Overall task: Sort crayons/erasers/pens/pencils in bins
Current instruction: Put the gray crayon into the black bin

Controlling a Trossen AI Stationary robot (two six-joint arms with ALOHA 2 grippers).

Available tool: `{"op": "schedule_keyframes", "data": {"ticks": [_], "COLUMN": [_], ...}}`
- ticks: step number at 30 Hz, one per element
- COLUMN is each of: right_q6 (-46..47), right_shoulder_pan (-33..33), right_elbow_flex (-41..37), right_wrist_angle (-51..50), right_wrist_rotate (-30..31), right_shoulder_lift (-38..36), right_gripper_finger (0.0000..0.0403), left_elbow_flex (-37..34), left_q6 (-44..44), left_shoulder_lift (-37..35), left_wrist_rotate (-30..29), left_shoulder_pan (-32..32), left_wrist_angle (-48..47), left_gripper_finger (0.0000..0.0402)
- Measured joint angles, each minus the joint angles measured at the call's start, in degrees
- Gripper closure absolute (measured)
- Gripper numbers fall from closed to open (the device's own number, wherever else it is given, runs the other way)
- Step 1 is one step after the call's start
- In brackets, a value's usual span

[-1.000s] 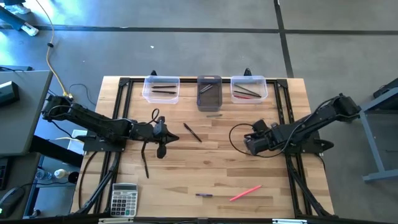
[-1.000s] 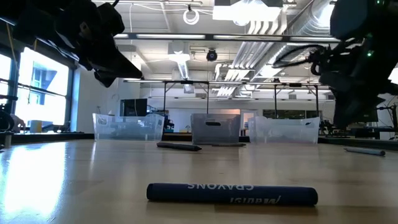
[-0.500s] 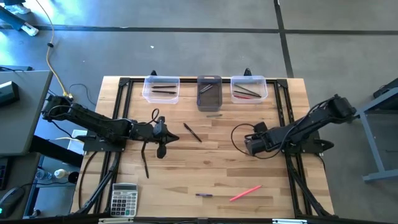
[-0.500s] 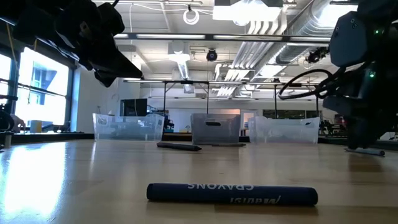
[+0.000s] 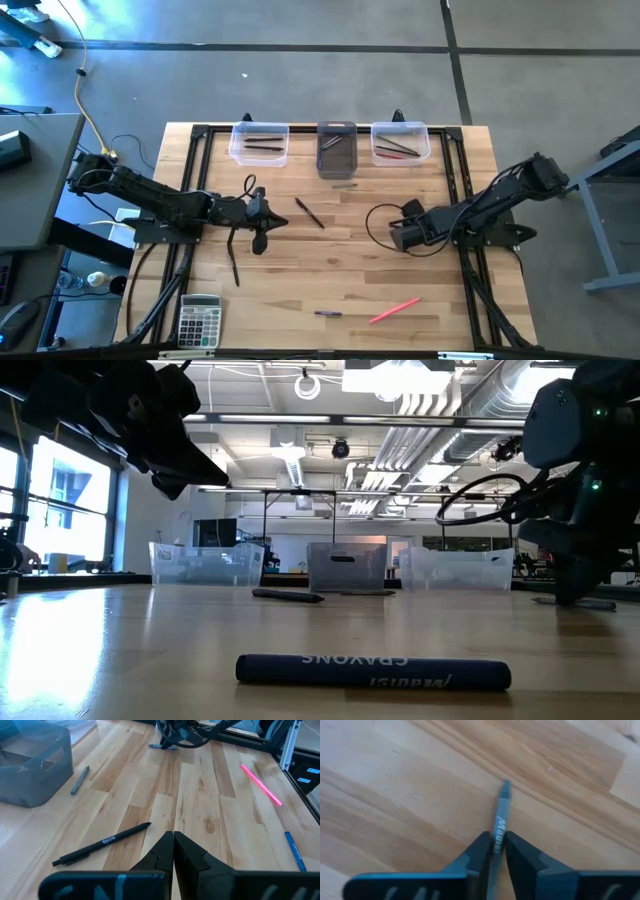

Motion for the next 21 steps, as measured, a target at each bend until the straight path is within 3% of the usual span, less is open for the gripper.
{"op": "schedule_keyframes", "data": {"ticks": [7, 15, 21], "right_q6": [-6.36, -11.39, -20.32], "right_shoulder_pan": [-0.02, -0.05, -0.1], "right_elbow_flex": [0.12, 1.01, 5.2], "right_wrist_angle": [0.35, 2.3, 3.36], "right_wrist_rotate": [-0.02, -1.97, -0.62], "right_shoulder_lift": [0.04, -2.09, -5.57], "right_gripper_finger": [0.0386, 0.039, 0.039], "left_elbow_flex": [0.0, 0.0, 0.0], "left_q6": [-0.38, -0.83, -0.85], "left_shoulder_lift": [0.0, 0.0, 0.0], "left_wrist_rotate": [0.24, 1.25, 1.23], "left_shoulder_pan": [0.0, 0.0, 0.02], "left_wrist_angle": [-0.01, -0.02, -0.02], "left_gripper_finger": [0.0401, 0.0401, 0.0401]}}
